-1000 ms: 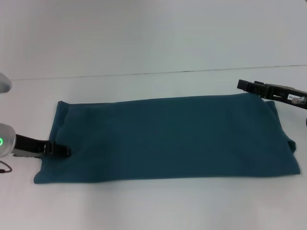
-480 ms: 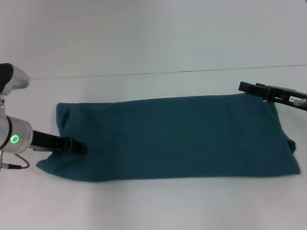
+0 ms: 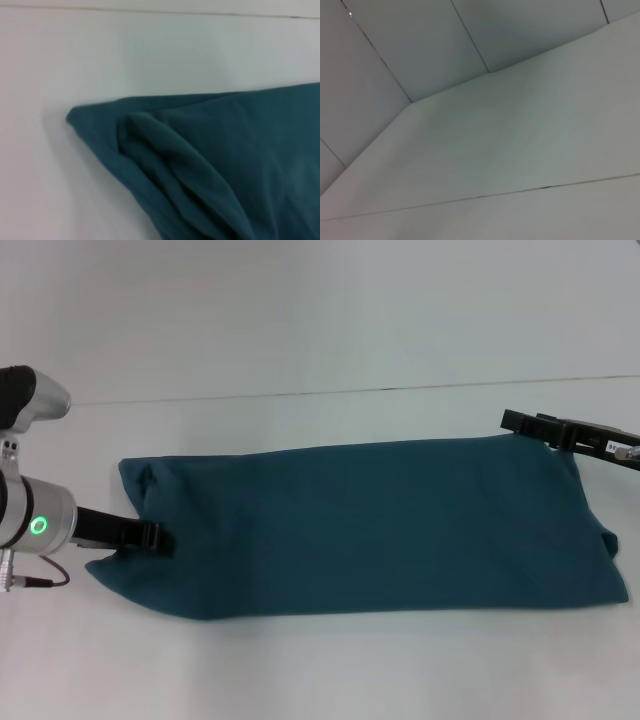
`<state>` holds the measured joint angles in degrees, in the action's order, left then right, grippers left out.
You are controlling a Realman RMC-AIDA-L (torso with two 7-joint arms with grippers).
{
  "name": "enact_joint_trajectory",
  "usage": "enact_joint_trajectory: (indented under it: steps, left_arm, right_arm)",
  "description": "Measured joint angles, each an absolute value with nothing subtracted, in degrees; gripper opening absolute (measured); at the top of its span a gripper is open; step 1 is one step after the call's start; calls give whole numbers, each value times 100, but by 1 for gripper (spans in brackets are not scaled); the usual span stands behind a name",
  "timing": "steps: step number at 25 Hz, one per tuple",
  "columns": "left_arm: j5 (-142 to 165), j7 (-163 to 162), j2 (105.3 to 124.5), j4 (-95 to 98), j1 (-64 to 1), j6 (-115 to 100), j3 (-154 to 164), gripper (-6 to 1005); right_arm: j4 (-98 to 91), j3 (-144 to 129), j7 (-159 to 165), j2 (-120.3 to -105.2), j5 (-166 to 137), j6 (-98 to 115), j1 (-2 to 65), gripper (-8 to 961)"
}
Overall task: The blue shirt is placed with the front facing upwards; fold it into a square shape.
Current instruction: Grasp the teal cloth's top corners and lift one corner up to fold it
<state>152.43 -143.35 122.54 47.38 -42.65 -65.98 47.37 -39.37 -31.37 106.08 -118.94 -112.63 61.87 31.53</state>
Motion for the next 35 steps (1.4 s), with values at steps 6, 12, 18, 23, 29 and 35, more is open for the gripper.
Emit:
enact_joint_trajectory:
  steps: [6, 12, 18, 23, 29, 35]
  left_arm:
    - [15280, -14329, 12371, 5073, -4213, -6700, 4764, 131]
    - [15247, -14472, 12428, 5328, -4187, -6789, 5123, 123]
    - [15226, -14892, 12436, 5752, -4100, -6842, 5718, 122]
    - [15071, -15160, 12432, 6322, -3971, -7047, 6106, 122]
    - [14919, -15246, 12441, 6786, -3928, -7314, 6204, 123]
    - [14724, -15441, 12434, 7419, -3811, -7546, 6482, 123]
  right_arm:
    - [-3929, -3133, 10608, -11899, -11246, 6187, 3146, 678]
    - [-3928, -3122, 10608, -11899, -11214, 6166, 3114, 677]
    - [-3926, -3109, 10501, -11924, -11124, 6150, 3079, 659]
    - [-3463, -3101, 9440, -11951, -10425, 6142, 3016, 645]
    - [-2241, -3120, 6671, -12013, -9034, 6259, 3027, 627]
    - [-236, -3105, 3042, -12043, -7334, 6670, 3332, 431]
